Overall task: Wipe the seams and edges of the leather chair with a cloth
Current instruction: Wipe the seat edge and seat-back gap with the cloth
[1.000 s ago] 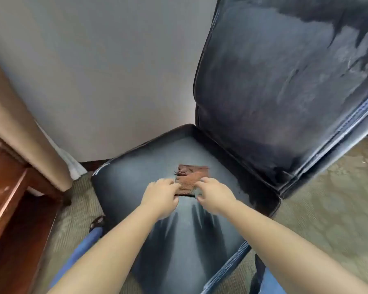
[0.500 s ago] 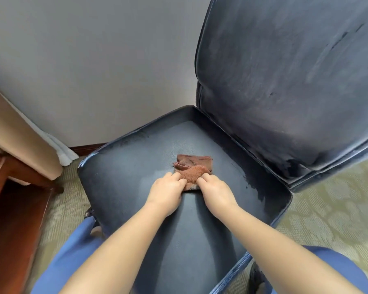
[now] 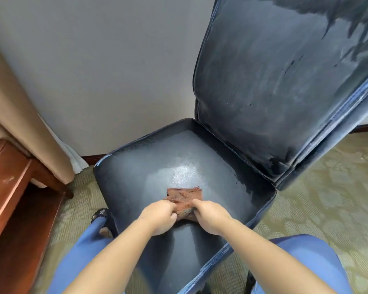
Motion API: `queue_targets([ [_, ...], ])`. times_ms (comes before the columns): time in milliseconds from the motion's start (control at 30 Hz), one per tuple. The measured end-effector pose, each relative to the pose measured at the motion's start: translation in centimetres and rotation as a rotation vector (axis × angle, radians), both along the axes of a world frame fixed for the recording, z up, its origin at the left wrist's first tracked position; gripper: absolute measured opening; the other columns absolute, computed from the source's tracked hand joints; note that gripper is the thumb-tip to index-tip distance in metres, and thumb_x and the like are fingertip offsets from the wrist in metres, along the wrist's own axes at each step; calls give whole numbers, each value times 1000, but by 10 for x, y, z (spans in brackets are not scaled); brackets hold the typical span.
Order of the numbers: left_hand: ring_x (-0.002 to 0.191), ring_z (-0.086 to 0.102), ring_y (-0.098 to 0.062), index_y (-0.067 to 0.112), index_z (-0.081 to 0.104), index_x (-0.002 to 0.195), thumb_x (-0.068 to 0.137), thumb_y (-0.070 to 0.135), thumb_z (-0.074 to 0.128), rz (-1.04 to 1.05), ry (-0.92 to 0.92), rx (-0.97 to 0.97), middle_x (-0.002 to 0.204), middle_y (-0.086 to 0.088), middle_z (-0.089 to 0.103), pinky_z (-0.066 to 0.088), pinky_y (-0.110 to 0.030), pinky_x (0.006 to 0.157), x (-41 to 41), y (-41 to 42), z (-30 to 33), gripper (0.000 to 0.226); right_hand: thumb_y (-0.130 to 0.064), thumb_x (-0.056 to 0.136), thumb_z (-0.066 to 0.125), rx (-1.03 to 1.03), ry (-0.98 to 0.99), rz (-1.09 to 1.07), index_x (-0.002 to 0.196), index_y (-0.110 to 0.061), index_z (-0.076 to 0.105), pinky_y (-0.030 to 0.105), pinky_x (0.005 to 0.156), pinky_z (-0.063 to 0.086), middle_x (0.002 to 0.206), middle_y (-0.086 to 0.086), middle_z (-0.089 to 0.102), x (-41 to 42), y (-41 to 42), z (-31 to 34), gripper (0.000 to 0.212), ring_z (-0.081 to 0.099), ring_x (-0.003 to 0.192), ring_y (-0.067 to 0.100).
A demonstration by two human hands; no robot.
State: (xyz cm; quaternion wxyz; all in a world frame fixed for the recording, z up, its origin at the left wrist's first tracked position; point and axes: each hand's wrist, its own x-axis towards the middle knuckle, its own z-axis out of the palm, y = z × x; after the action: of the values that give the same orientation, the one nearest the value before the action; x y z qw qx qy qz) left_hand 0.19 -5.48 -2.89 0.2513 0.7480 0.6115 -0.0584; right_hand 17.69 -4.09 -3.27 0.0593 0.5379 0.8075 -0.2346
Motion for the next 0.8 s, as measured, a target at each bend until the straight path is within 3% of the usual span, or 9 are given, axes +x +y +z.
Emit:
queue_targets([
  [100, 99, 55, -26, 13, 57, 87, 91, 17, 38, 60, -48, -63, 108, -6, 61, 40, -30, 74, -7, -8, 4, 20, -20, 96, 35, 12, 13, -9, 103, -12, 46, 33, 65, 33, 105, 12, 61, -3, -10, 4, 16, 54, 95, 33],
  [167, 103, 54, -25, 12, 64, 98, 91, 16, 38, 109, -102, -30, 111, -4, 61, 45, -31, 85, -13, -10, 3, 28, -22, 96, 39, 67, 14, -27, 108, -13, 47, 35, 69, 38, 107, 9, 61, -6, -14, 10, 18, 55, 98, 32],
  [267, 116, 53, -22, 17, 62, 119, 91, 9, 39, 210, -173, 25, 124, -2, 59, 42, -29, 96, -17, -9, 3, 37, -20, 93, 43, 144, 37, -73, 106, -14, 45, 32, 67, 34, 104, 6, 58, -8, -14, 16, 14, 52, 97, 29],
  [367, 108, 58, -24, 17, 64, 111, 92, 6, 42, 299, -268, 124, 111, 0, 61, 44, -28, 89, -19, -8, 0, 31, -9, 88, 43, 215, 56, -70, 90, -18, 43, 31, 62, 27, 93, 3, 50, -8, -8, 19, 9, 46, 88, 26],
  [467, 103, 57, -21, 15, 69, 103, 93, 5, 48, 335, -310, 217, 105, 1, 58, 42, -26, 87, -17, -3, -5, 26, -7, 92, 42, 216, 95, -66, 103, -15, 56, 26, 69, 32, 102, 3, 48, -9, 0, 11, 20, 49, 95, 24],
  [567, 101, 58, -18, 12, 70, 112, 88, 0, 49, 278, -361, 223, 112, 1, 57, 41, -20, 88, -15, 3, -10, 35, -24, 95, 42, 185, 90, -77, 105, -13, 60, 29, 80, 43, 111, 0, 50, -12, 4, 0, 23, 49, 107, 23],
  [667, 120, 48, -17, 12, 61, 128, 82, 2, 52, 80, -256, 177, 132, 3, 49, 36, -21, 103, -19, 6, -24, 48, -49, 89, 47, 152, -54, 82, 113, -16, 59, 35, 93, 40, 125, -1, 49, -10, -1, -15, 43, 42, 119, 21],
  [733, 123, 43, -18, 14, 59, 130, 86, 9, 56, 25, -186, 203, 135, 4, 48, 34, -24, 105, -21, 6, -32, 44, -47, 84, 54, 221, -45, 118, 112, -14, 60, 37, 94, 40, 128, 2, 50, -10, -7, -23, 44, 44, 121, 26],
  [800, 118, 47, -19, 18, 62, 123, 93, 21, 54, 66, -174, 218, 126, 4, 54, 38, -27, 99, -20, 8, -32, 32, -35, 85, 54, 289, 37, 30, 100, -12, 65, 37, 88, 43, 118, 3, 55, -10, -9, -25, 29, 51, 113, 28],
])
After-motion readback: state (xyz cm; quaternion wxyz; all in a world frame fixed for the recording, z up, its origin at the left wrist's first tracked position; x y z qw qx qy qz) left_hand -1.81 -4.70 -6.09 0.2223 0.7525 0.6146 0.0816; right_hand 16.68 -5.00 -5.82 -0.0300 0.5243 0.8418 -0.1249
